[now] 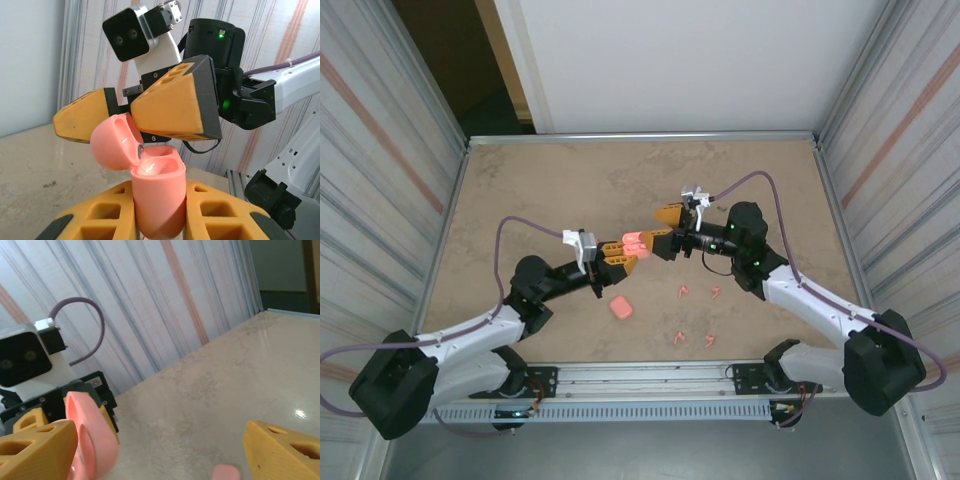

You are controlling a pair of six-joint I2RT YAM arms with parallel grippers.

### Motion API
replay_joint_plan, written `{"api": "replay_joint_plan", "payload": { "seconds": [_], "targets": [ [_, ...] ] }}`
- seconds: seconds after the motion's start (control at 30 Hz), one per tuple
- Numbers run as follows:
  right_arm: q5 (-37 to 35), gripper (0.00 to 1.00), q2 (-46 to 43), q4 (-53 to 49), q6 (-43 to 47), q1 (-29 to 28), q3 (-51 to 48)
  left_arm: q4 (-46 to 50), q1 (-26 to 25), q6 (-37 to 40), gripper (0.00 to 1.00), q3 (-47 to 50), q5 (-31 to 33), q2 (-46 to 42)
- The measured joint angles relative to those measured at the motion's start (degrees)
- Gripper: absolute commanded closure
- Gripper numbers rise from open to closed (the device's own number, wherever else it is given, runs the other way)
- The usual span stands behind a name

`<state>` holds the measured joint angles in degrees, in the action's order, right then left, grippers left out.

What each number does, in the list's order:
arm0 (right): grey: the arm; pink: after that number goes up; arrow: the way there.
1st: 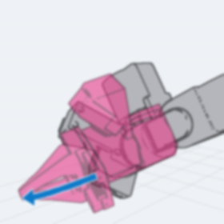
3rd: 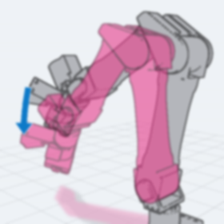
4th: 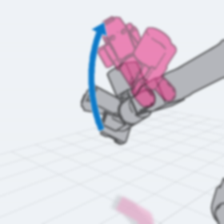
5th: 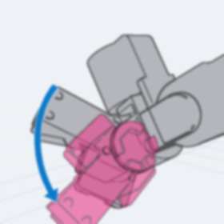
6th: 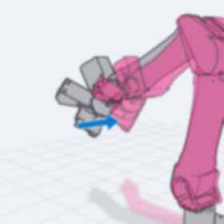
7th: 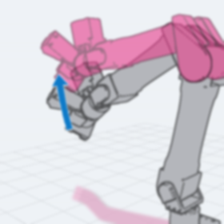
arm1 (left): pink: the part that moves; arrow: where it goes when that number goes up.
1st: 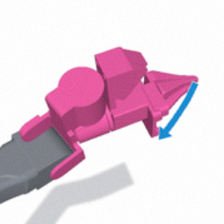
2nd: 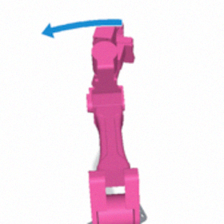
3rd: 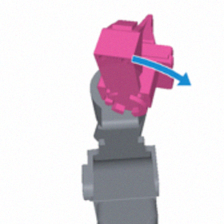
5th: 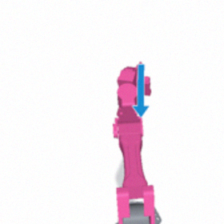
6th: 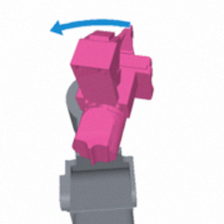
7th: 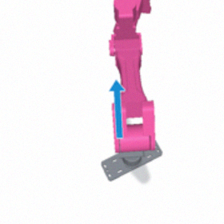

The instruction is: Insert the wireless bluetooth earbuds into the charging case

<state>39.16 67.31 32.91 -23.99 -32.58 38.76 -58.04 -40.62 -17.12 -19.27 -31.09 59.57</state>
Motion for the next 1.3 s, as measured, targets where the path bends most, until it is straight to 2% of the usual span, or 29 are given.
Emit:
{"api": "replay_joint_plan", "payload": {
  "seconds": [0.17, 0.33, 0.57, 0.77, 0.93, 1.3],
  "targets": [
    [-0.11, 0.15, -0.76, -1.68, 0.0, 0.39, 0.02, 1.68, -0.02, 1.05, 1.0, 0.0, 1.03, -0.96],
    [-1.11, 0.16, -6.99, -10.45, 0.66, 0.76, 0.15, 5.11, -0.02, 2.47, 1.0, 0.74, 5.07, -4.37],
    [-7.26, 0.28, -16.96, -28.68, 2.1, 1.62, 1.11, 12.52, -0.02, 5.51, 1.0, 2.82, 9.16, -13.53],
    [-14.23, 0.37, -18.49, -42.38, 1.68, 1.86, -0.24, 17.94, 0.0, 7.28, 1.0, 4.98, 11.32, -23.39],
    [-18.21, 0.41, -16.52, -47.06, 0.79, 1.86, -4.48, 21.03, -0.02, 8.02, 1.0, 5.97, 11.89, -28.63],
    [-21.62, 0.48, -1.07, -47.71, 0.48, 1.86, -5.31, 23.98, -0.02, 8.33, 1.0, 6.01, 11.89, -31.89]
  ]
}}
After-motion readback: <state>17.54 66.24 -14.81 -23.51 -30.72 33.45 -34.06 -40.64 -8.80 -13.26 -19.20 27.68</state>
